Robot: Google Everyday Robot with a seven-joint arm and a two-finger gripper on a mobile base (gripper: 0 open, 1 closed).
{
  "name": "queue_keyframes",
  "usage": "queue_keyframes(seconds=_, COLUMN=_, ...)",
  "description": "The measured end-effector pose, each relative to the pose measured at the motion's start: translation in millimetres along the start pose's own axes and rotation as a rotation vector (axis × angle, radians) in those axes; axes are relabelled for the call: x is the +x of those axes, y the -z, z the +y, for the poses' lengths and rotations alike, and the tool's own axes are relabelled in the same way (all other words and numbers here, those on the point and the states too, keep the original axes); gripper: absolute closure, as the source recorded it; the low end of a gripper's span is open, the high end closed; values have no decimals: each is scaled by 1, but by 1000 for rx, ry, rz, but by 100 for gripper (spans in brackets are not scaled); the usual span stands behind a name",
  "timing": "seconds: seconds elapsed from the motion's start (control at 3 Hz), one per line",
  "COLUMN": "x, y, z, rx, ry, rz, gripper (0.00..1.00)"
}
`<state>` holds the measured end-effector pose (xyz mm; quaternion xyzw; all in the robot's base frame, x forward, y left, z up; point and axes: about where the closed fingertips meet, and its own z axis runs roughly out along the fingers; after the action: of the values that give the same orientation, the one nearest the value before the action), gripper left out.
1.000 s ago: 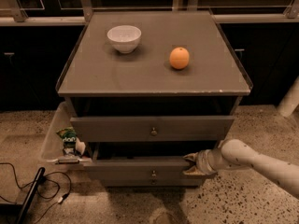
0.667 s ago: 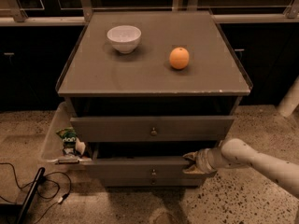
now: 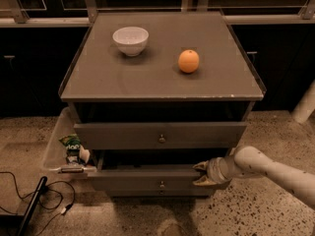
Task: Open middle drawer
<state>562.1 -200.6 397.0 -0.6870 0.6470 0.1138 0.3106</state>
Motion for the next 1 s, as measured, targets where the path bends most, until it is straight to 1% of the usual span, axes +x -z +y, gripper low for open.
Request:
queue_keyframes(seconds=0.33, x=-6, y=1, z=24, rx=-29, ry=6, rz=-34, gripper=100)
queue_keyframes(seconds=0.67, x=-8, y=4, z=22, rx=-29, ry=6, rz=-34, gripper=100)
queue_keyframes(seconds=1.0, x=-6, y=10, z=41, rx=-32, ry=4, rz=-43, gripper=100)
